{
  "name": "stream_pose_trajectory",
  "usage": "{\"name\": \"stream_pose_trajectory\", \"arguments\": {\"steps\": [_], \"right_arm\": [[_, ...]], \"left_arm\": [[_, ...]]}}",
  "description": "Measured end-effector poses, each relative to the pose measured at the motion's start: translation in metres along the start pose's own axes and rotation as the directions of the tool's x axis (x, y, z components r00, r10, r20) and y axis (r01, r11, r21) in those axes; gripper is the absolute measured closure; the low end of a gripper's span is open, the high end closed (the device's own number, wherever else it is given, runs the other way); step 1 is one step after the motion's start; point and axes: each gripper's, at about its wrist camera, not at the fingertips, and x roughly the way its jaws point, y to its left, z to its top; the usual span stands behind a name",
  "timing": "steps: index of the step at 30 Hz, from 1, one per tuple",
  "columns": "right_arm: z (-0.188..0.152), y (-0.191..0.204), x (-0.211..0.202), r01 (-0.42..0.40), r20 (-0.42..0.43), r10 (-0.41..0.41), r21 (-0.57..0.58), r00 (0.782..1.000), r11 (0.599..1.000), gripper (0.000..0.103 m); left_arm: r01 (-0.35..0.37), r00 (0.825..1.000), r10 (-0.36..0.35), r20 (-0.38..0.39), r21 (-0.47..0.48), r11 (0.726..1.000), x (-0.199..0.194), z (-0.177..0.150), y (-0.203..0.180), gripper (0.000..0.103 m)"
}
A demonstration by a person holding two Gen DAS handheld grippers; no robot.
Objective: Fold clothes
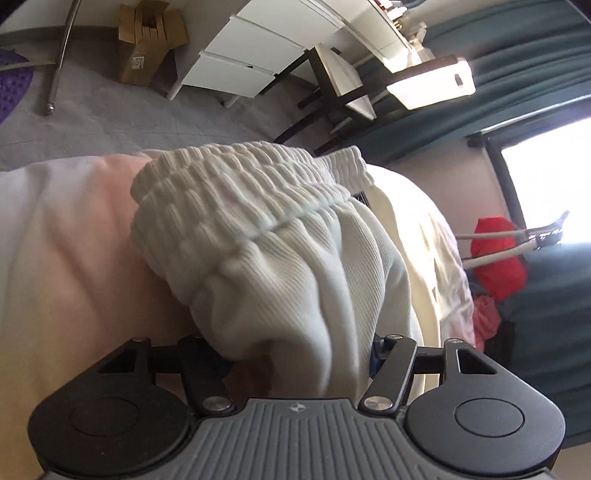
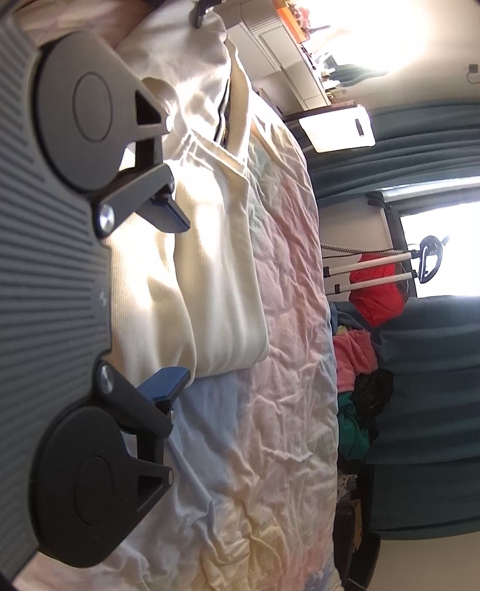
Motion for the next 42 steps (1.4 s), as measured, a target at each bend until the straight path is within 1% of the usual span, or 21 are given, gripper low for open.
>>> {"name": "stream_pose_trajectory", "arguments": {"steps": [1,2,4,6,8,10,12,15,17,18,20,24,26,28,30,36,37,38,39,41,42], "right_arm": [[-0.001,0.004,0.004,0.001,-0.010,-0.001,-0.014,1.000,1.000,0.022],[-0.003,0.007,0.009,0.006,-0.031,-0.007,-0.032,1.000,0.999,0.022],[-0.010,0.015,0.024,0.016,-0.110,-0.025,-0.080,0.994,0.997,0.022],[-0.021,0.019,0.037,0.021,-0.168,-0.042,-0.122,0.985,0.992,0.021],[-0.026,0.023,0.041,0.027,-0.177,-0.054,-0.152,0.983,0.988,0.020],[-0.023,0.022,0.040,0.024,-0.183,-0.051,-0.145,0.982,0.989,0.020],[-0.022,0.021,0.039,0.019,-0.187,-0.044,-0.136,0.981,0.991,0.020],[-0.023,0.020,0.037,0.016,-0.187,-0.041,-0.135,0.981,0.991,0.020],[-0.021,0.019,0.036,0.013,-0.189,-0.038,-0.131,0.981,0.991,0.021],[-0.020,0.017,0.036,0.011,-0.190,-0.034,-0.120,0.981,0.993,0.021],[-0.017,0.013,0.033,0.001,-0.191,-0.019,-0.094,0.981,0.996,0.022],[-0.009,-0.002,0.025,-0.013,-0.180,0.010,-0.017,0.984,1.000,0.022],[-0.005,-0.011,0.021,-0.014,-0.169,0.018,0.026,0.985,1.000,0.022],[0.000,-0.021,0.017,-0.011,-0.157,0.022,0.065,0.987,0.998,0.022],[0.005,-0.031,0.012,-0.005,-0.138,0.019,0.100,0.990,0.995,0.022],[0.018,-0.066,-0.004,0.029,-0.071,-0.016,0.182,0.997,0.983,0.022],[0.019,-0.072,-0.005,0.038,-0.067,-0.025,0.196,0.997,0.980,0.022],[0.020,-0.079,-0.005,0.051,-0.066,-0.038,0.210,0.997,0.976,0.022],[0.020,-0.086,-0.006,0.064,-0.064,-0.051,0.225,0.997,0.972,0.022],[0.020,-0.101,-0.006,0.087,-0.069,-0.071,0.270,0.995,0.959,0.022],[0.020,-0.108,-0.006,0.095,-0.070,-0.077,0.292,0.995,0.952,0.022]], "left_arm": [[-0.006,1.000,0.005,0.016,0.034,0.999,-0.002,-0.001,-0.004,0.053],[-0.014,0.999,0.012,0.033,0.074,0.997,-0.004,-0.003,-0.009,0.056],[-0.012,0.998,0.005,0.065,0.112,0.994,-0.008,-0.008,-0.017,0.069],[-0.013,0.996,0.001,0.089,0.128,0.992,-0.011,-0.011,-0.020,0.074],[-0.021,0.994,0.005,0.106,0.154,0.988,-0.012,-0.014,-0.026,0.077],[-0.034,0.992,0.010,0.125,0.195,0.980,-0.012,-0.015,-0.034,0.082],[-0.048,0.988,0.011,0.155,0.240,0.970,-0.016,-0.017,-0.041,0.084],[-0.087,0.974,0.010,0.225,0.334,0.938,-0.022,-0.024,-0.063,0.085],[-0.110,0.960,-0.004,0.280,0.389,0.915,-0.031,-0.033,-0.081,0.086],[-0.123,0.949,-0.018,0.314,0.423,0.898,-0.038,-0.041,-0.095,0.086],[-0.157,0.922,-0.052,0.384,0.492,0.856,-0.052,-0.060,-0.121,0.086],[-0.218,0.852,-0.176,0.493,0.640,0.737,-0.075,-0.114,-0.176,0.086],[-0.241,0.821,-0.238,0.519,0.692,0.680,-0.084,-0.146,-0.203,0.087],[-0.255,0.794,-0.295,0.532,0.732,0.632,-0.087,-0.181,-0.232,0.087],[-0.262,0.773,-0.351,0.529,0.770,0.582,-0.092,-0.219,-0.257,0.087],[-0.247,0.750,-0.484,0.451,0.870,0.427,-0.078,-0.334,-0.315,0.088],[-0.244,0.752,-0.499,0.432,0.884,0.398,-0.073,-0.354,-0.320,0.088],[-0.241,0.754,-0.512,0.412,0.898,0.368,-0.066,-0.374,-0.324,0.088],[-0.236,0.761,-0.519,0.390,0.911,0.338,-0.060,-0.393,-0.327,0.088],[-0.225,0.781,-0.522,0.343,0.934,0.276,-0.037,-0.427,-0.329,0.088],[-0.223,0.793,-0.519,0.319,0.945,0.240,-0.023,-0.442,-0.328,0.088]]}}
